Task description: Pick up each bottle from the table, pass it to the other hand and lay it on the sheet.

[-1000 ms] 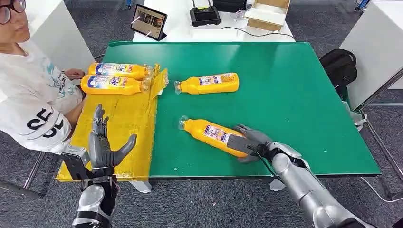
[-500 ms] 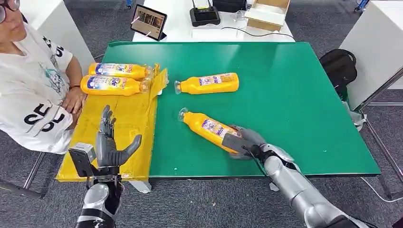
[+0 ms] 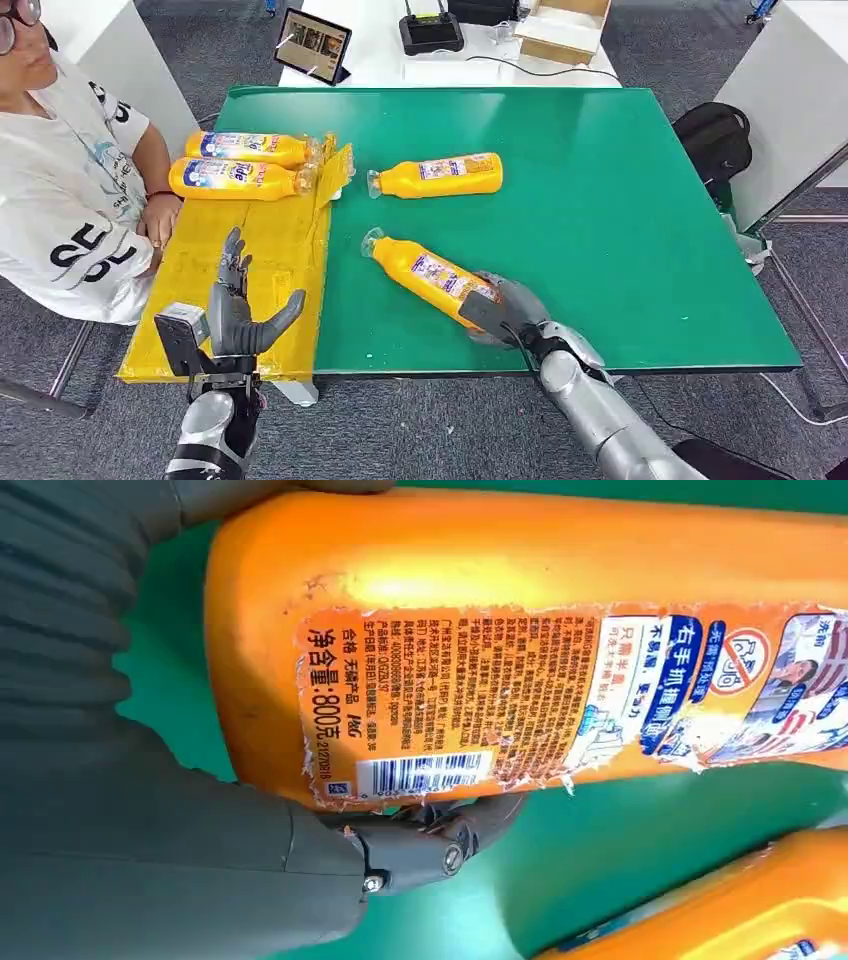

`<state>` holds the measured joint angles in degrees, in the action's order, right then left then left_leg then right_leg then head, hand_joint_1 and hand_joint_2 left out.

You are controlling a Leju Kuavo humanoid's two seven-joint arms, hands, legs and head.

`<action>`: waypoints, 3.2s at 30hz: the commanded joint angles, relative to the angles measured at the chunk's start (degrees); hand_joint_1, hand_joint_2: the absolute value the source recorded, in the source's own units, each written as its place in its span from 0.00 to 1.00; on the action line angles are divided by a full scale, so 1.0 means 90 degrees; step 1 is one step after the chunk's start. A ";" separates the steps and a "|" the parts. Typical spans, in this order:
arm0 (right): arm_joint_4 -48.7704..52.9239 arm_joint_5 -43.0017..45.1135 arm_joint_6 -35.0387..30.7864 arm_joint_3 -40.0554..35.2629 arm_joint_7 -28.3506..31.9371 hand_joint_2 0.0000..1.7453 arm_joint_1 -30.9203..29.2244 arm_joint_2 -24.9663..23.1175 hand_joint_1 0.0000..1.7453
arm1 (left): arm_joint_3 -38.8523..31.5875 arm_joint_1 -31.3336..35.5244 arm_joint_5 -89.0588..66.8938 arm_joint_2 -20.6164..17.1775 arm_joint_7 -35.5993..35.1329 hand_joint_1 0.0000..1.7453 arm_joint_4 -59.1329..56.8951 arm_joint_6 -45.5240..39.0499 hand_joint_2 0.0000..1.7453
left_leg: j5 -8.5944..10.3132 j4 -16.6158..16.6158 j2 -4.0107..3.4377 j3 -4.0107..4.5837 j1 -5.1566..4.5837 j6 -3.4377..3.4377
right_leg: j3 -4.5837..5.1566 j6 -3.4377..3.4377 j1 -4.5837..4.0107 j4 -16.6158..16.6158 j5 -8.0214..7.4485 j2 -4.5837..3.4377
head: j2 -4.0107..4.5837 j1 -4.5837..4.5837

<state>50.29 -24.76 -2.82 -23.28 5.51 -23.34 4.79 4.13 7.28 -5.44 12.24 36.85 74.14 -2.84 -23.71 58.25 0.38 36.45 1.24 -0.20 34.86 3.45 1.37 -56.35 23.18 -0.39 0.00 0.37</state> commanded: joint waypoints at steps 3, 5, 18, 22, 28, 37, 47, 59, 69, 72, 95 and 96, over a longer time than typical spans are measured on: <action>0.3498 -0.0492 -0.2662 0.1466 0.1620 1.00 0.1766 -0.1185 1.00 | 0.0261 -0.0160 0.0091 0.0138 -0.0218 0.00 -0.0278 0.0082 1.00 | -0.0010 -0.0003 0.0004 -0.0009 -0.0002 0.0002 | -0.0009 -0.0014 -0.0001 -0.0003 0.0011 0.0001 | 0.0000 0.0000; 0.3786 -0.0435 -0.3049 0.1573 0.1924 1.00 0.1970 -0.1298 1.00 | 0.0367 -0.0127 0.0126 0.0171 -0.0223 0.00 -0.0378 0.0094 1.00 | -0.0011 -0.0003 0.0012 -0.0011 0.0000 0.0001 | -0.0010 -0.0015 -0.0003 -0.0002 0.0014 0.0008 | 0.0000 -0.0002; 0.3893 -0.0155 -0.3599 0.1751 0.2768 1.00 0.2154 -0.1464 1.00 | 0.0629 -0.0070 0.0504 0.0176 -0.0399 0.00 -0.0463 0.0349 1.00 | -0.0011 -0.0006 0.0014 -0.0014 -0.0001 0.0005 | -0.0016 -0.0019 -0.0003 0.0006 0.0015 0.0012 | 0.0000 0.0000; 0.3851 -0.0080 -0.3608 0.1625 0.3202 1.00 0.2317 -0.1495 1.00 | 0.0891 -0.0038 0.1055 0.0165 -0.0665 0.00 -0.0432 0.0996 1.00 | -0.0007 -0.0007 0.0016 -0.0006 -0.0001 0.0003 | -0.0007 -0.0014 -0.0002 0.0006 0.0011 0.0011 | 0.0000 0.0000; 0.3134 -0.0120 -0.3127 0.1077 0.3579 1.00 0.2404 -0.1577 1.00 | 0.1390 -0.0111 0.2319 0.0081 -0.1132 0.00 -0.0051 0.2298 1.00 | -0.0010 -0.0007 0.0008 -0.0010 0.0001 0.0003 | -0.0012 -0.0013 -0.0004 0.0008 0.0011 0.0004 | 0.0000 0.0000; 0.1955 -0.0319 -0.2763 0.0354 0.3716 1.00 0.2331 -0.1722 1.00 | 0.1618 -0.0075 0.3056 0.0107 -0.1519 0.00 -0.0190 0.2630 1.00 | -0.0010 -0.0012 0.0001 -0.0014 0.0004 0.0002 | -0.0016 -0.0016 -0.0007 0.0014 0.0008 -0.0003 | 0.0000 -0.0002; 0.0977 -0.0474 -0.2444 -0.0161 0.3626 1.00 0.2087 -0.1851 1.00 | 0.1804 0.0006 0.3690 0.0151 -0.1756 0.00 -0.0424 0.3197 1.00 | -0.0017 -0.0014 -0.0001 -0.0034 0.0004 0.0005 | -0.0035 -0.0023 -0.0008 0.0016 0.0014 -0.0003 | 0.0000 0.0000; 0.0098 -0.0523 -0.1700 -0.0779 0.3507 1.00 0.1854 -0.1862 1.00 | 0.1852 0.0165 0.3878 0.0191 -0.1815 0.00 -0.0785 0.3481 1.00 | -0.0016 -0.0013 0.0010 -0.0034 0.0004 0.0007 | -0.0037 -0.0023 -0.0008 0.0016 0.0018 0.0010 | 0.0000 0.0002; 0.0152 -0.0423 -0.1566 -0.0754 0.3443 1.00 0.1872 -0.1890 1.00 | 0.1885 0.0164 0.3434 0.0166 -0.1585 0.48 -0.0813 0.3359 1.00 | -0.0011 -0.0007 0.0018 -0.0014 0.0002 0.0004 | -0.0016 -0.0018 -0.0005 0.0007 0.0017 0.0017 | 0.0000 0.0000; 0.0154 -0.0361 -0.1506 -0.0729 0.3408 1.00 0.1885 -0.1896 1.00 | 0.1827 0.0136 0.3232 0.0172 -0.1501 1.00 -0.0743 0.3189 1.00 | -0.0011 -0.0007 0.0017 -0.0014 0.0003 0.0005 | -0.0016 -0.0017 -0.0006 0.0009 0.0016 0.0016 | 0.0000 0.0002; 0.2162 0.1228 0.0151 -0.0088 0.3227 0.00 0.2223 -0.1747 0.00 | 0.0819 0.0806 0.1410 0.0044 -0.0803 1.00 -0.0381 0.1146 1.00 | -0.0002 -0.0001 0.0021 0.0012 0.0003 0.0002 | 0.0010 -0.0014 -0.0004 0.0000 0.0009 0.0016 | 0.0000 0.0000; 0.2310 0.1301 0.0168 -0.0010 0.3226 0.00 0.2224 -0.1740 0.00 | 0.0699 0.0954 0.1342 0.0005 -0.0814 1.00 -0.0454 0.1012 1.00 | -0.0013 0.0004 0.0021 -0.0011 0.0004 0.0006 | -0.0013 -0.0026 -0.0008 -0.0005 0.0020 0.0021 | 0.0000 0.0002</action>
<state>60.88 -16.42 -5.19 -25.33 35.41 -4.82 -12.39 16.77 7.15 10.70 13.64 28.94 72.32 12.88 -23.73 58.23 0.47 36.56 1.25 -0.22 34.99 3.42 1.37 -56.34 23.22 -0.39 0.00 0.39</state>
